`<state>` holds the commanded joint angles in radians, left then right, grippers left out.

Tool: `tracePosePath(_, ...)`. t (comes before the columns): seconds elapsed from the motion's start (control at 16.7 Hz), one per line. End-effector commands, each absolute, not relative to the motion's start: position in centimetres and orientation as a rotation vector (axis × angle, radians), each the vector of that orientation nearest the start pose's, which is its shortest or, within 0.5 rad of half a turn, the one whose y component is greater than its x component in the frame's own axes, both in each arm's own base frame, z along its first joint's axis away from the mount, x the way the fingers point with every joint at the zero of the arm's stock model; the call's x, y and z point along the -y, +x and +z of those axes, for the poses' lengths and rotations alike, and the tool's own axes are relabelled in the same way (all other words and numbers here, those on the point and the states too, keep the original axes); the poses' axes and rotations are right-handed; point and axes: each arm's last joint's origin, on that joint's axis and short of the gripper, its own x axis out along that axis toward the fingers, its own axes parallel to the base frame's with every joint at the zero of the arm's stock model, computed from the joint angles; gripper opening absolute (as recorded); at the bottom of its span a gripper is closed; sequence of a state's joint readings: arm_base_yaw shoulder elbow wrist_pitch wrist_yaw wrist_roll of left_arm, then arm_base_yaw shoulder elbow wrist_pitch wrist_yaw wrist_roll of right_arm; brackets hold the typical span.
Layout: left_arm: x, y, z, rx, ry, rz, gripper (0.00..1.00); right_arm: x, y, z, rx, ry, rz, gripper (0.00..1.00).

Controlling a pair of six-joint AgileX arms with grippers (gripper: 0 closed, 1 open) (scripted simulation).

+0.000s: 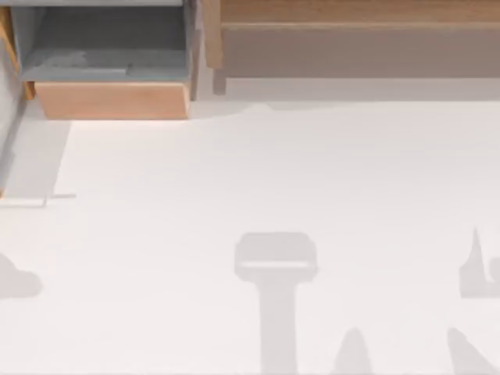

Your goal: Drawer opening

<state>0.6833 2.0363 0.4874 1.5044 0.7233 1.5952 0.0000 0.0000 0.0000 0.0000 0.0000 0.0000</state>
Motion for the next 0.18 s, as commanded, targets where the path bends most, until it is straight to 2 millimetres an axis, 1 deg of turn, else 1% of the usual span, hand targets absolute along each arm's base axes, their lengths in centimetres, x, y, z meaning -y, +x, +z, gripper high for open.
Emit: tracePosePath(0.18,-17.50,24.46,8.75,-0.006,1.556,-0.033,1.00,0.12,10.57,16.00,0.000,0.000,0.000,1.00)
